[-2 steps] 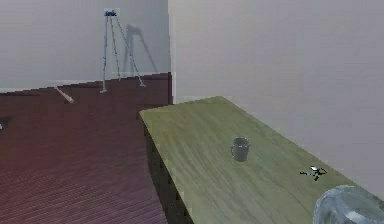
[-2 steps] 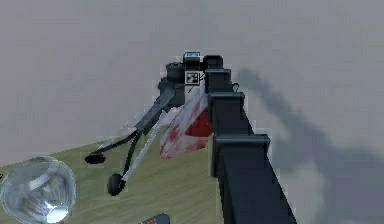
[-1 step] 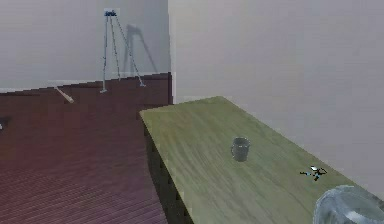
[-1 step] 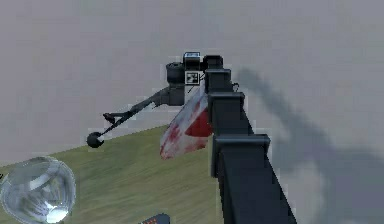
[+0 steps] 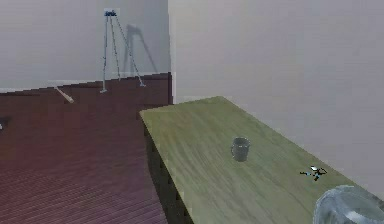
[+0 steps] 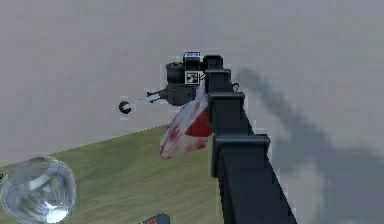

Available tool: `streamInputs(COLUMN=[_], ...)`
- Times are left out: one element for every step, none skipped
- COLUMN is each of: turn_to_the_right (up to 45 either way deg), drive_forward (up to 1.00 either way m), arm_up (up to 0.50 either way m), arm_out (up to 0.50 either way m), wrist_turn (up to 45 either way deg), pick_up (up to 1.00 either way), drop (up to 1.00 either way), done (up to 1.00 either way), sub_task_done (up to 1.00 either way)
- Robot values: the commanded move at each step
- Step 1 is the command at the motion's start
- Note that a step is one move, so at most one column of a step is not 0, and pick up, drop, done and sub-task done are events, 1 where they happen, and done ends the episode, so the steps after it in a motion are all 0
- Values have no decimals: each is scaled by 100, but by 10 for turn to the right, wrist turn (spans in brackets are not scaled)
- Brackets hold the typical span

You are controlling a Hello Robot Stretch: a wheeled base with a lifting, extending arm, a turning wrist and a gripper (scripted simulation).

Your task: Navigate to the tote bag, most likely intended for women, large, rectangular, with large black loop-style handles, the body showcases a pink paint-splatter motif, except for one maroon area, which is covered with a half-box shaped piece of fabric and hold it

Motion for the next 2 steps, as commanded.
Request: streamInputs(turn_to_the_right=[0,0], drive_forward=[0,0], arm_up=[0,0], arm_out=[0,0], wrist_turn=[450,90], pick_up=[0,0], drop=[0,0], done=[0,0], sub_task_done=[0,0])
